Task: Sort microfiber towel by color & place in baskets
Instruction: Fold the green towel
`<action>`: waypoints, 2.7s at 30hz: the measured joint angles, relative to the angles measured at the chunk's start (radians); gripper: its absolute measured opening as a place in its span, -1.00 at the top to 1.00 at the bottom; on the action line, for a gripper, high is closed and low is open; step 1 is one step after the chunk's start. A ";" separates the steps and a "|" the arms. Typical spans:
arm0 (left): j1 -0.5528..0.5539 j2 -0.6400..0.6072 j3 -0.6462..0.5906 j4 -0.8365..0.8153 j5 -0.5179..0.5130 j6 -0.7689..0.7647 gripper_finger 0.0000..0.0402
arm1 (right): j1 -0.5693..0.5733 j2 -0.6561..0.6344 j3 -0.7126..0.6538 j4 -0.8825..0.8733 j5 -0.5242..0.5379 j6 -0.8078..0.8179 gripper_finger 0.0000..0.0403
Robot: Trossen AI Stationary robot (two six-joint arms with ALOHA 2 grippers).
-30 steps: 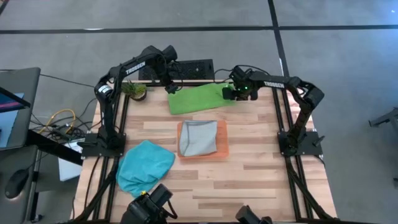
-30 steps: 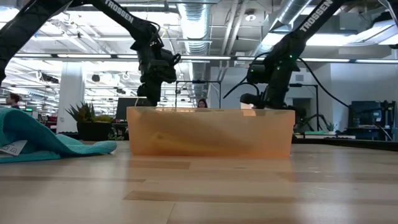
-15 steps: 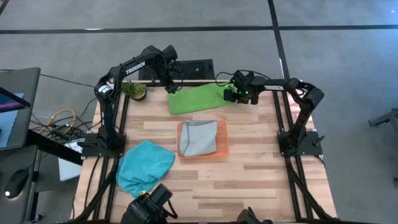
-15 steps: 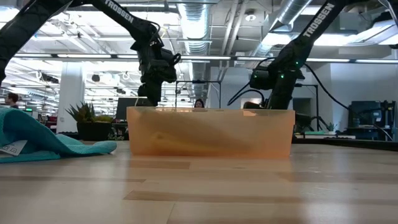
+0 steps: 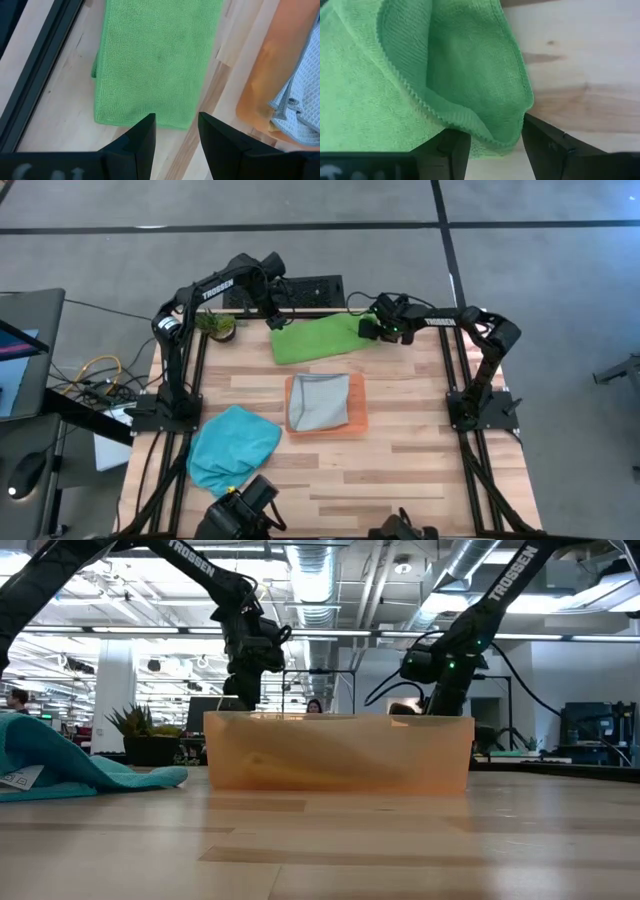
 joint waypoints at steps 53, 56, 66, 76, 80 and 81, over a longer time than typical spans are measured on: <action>0.000 -0.148 0.001 -0.027 -0.054 -0.063 0.31 | 0.193 -0.002 0.280 0.254 -0.007 -0.222 0.99; 0.000 -0.176 0.001 -0.027 -0.055 -0.080 0.31 | 0.204 -0.002 0.280 0.256 -0.006 -0.222 0.99; 0.000 -0.222 0.001 -0.041 -0.064 -0.112 0.31 | 0.246 -0.001 0.280 0.334 -0.009 -0.230 0.99; -0.001 -0.254 0.001 -0.055 -0.079 -0.156 0.31 | 0.285 0.028 0.285 0.466 -0.007 -0.287 0.98; -0.002 -0.253 0.001 -0.058 -0.080 -0.172 0.31 | 0.291 0.100 0.305 0.448 -0.013 -0.283 0.97; -0.005 -0.253 0.001 -0.058 -0.080 -0.173 0.31 | 0.292 0.112 0.316 0.444 -0.016 -0.283 0.97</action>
